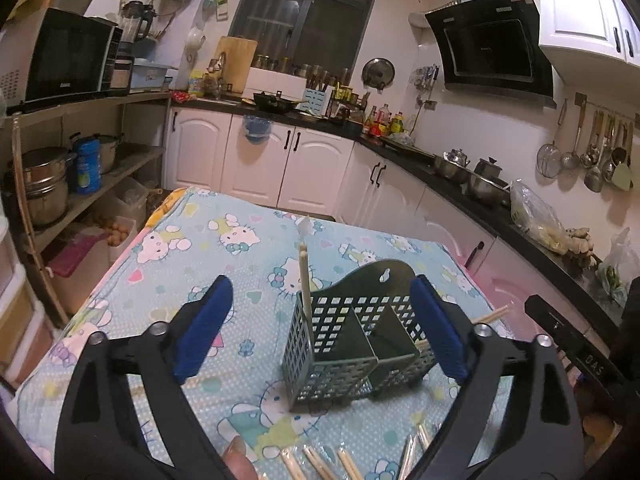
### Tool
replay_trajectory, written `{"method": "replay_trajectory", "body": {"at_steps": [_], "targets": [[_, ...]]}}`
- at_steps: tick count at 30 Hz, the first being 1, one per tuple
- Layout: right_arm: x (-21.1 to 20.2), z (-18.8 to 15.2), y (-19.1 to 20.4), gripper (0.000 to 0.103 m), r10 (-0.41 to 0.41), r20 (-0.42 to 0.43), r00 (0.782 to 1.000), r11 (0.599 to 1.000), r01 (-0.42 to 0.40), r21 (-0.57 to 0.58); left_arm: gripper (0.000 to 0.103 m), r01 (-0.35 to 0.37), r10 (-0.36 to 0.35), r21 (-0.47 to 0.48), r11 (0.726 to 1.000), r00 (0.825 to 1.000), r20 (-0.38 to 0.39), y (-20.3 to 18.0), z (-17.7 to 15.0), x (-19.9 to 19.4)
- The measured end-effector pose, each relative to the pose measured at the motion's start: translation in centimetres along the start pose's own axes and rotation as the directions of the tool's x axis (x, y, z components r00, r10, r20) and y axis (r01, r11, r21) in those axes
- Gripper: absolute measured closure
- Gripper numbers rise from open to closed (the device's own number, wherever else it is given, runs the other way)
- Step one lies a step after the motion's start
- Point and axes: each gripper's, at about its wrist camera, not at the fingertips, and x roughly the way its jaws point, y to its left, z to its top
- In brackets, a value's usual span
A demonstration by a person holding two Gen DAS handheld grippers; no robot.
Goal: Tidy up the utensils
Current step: 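Lower both chopsticks into the holder and open both grippers, then withdraw both grippers from the holder and move them back to the chopsticks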
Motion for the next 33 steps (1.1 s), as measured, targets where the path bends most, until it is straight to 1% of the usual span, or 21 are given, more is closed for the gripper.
{"method": "replay_trajectory", "body": {"at_steps": [1,2,7,17,33], "targets": [[-0.1,-0.1,0.0,0.055,-0.001,-0.002,1.000,1.000,0.001,-0.001,0.012,-0.002,0.002,-0.002,1.000,1.000,-0.001,0.0,-0.1,-0.2],[-0.1,-0.2,0.1,0.055,-0.001,-0.005,1.000,1.000,0.001,-0.003,0.012,-0.002,0.002,-0.003,1.000,1.000,-0.002,0.0,-0.2,-0.4],[-0.8,-0.8,0.3,0.054,-0.002,-0.014,1.000,1.000,0.002,-0.012,0.011,-0.003,0.003,0.000,1.000,1.000,0.001,0.0,-0.5,-1.3],[-2.9,-1.6,1.3,0.053,0.010,-0.019,1.000,0.999,-0.011,-0.049,0.011,-0.002,0.002,-0.032,0.999,1.000,-0.002,0.8,-1.9,-3.1],[-4.7,-3.7,3.4,0.053,0.038,-0.090,0.995,0.995,-0.046,-0.091,0.011,-0.026,0.024,-0.050,0.998,0.999,-0.044,2.1,-4.2,-4.9]]}}
